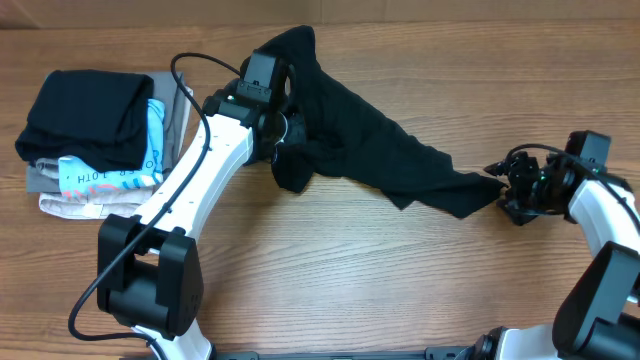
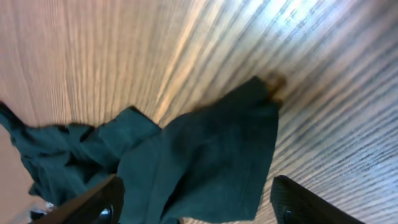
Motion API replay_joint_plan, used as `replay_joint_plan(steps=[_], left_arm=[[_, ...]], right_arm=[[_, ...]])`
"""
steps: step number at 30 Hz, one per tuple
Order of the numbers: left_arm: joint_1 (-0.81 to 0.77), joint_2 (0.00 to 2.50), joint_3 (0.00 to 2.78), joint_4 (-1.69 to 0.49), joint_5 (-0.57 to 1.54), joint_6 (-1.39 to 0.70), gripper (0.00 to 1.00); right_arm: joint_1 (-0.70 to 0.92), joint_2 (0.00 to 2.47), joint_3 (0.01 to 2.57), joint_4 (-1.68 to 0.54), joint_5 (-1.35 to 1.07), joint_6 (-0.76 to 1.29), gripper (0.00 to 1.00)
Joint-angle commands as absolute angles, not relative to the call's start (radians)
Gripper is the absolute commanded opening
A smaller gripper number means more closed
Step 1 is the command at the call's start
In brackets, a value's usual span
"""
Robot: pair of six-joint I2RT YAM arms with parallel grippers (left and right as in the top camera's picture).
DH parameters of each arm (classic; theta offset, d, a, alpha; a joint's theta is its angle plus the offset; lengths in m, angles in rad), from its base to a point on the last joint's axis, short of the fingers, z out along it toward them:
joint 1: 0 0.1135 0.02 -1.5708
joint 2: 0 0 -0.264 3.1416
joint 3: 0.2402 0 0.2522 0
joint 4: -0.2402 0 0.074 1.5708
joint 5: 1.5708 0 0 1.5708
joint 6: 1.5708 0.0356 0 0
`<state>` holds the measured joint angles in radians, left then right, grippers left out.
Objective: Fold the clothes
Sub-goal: 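Reach the right gripper to the shirt's right end and grasp it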
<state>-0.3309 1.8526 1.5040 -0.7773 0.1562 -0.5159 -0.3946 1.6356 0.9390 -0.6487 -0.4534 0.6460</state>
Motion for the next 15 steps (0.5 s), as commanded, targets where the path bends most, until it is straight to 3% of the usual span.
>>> replay_joint_plan(steps=[1,11,15], left_arm=[[-0.319,1.843,1.510,-0.775,0.146,-0.493,0.14],[-0.319,1.843,1.510,-0.775,0.146,-0.493,0.14],[-0.319,1.843,1.510,-0.775,0.146,-0.493,0.14]], right_arm=[[-0.372,1.634,0.893,-0.589,-0.466,0.736,0.74],[-0.335,1.719,0.883,-0.490,-0.419,0.797,0.64],[-0.335,1.757,0.883,-0.449,-0.397,0.789,0.49]])
